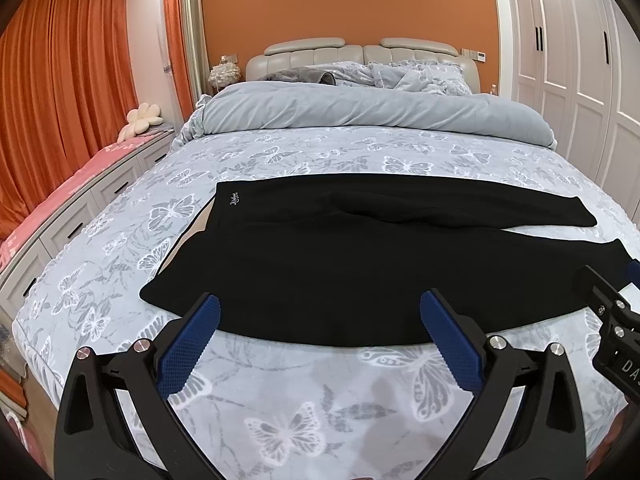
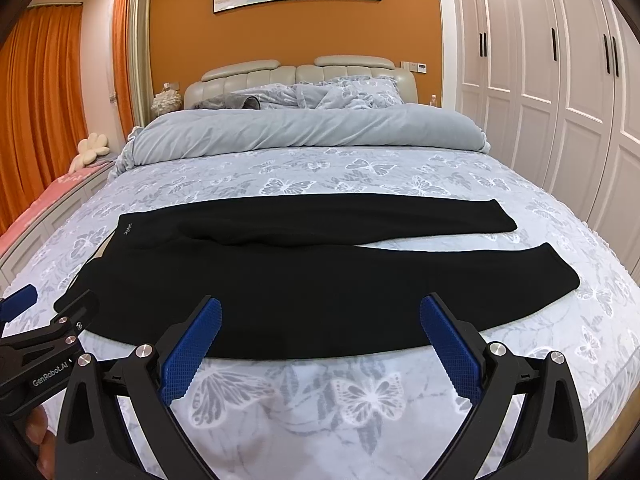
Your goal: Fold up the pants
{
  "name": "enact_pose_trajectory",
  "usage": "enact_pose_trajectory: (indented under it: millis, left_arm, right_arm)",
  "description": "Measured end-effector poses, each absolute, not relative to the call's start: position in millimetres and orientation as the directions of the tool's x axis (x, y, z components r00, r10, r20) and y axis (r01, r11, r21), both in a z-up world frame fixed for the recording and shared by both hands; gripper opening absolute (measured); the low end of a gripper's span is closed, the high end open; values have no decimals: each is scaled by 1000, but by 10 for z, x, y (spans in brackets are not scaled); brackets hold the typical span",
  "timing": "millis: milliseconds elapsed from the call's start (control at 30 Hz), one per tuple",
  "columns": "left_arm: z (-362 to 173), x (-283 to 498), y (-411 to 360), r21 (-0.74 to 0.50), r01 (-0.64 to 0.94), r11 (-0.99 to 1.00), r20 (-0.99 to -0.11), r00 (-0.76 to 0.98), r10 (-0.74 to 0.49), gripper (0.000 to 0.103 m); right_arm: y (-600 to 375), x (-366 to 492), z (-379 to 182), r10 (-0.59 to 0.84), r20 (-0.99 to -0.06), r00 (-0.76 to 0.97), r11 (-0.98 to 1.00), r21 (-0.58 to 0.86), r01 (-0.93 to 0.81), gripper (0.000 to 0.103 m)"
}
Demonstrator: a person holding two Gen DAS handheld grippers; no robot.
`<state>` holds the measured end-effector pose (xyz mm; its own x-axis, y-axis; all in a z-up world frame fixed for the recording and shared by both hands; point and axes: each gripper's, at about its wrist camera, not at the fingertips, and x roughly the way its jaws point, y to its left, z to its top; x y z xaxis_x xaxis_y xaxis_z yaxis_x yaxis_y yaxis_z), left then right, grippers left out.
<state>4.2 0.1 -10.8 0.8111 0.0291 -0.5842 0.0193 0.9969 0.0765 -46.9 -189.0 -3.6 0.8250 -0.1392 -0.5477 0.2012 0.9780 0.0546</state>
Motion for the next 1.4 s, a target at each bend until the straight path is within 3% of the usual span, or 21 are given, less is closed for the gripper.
enact_pose_trajectory:
  millis: [1400]
  left_arm:
    - [-135,49,27,83,21,996,-586,810,32,98]
  right_arm:
    - [-1881,-470,-43,-142,-548,824,978,53,204,98]
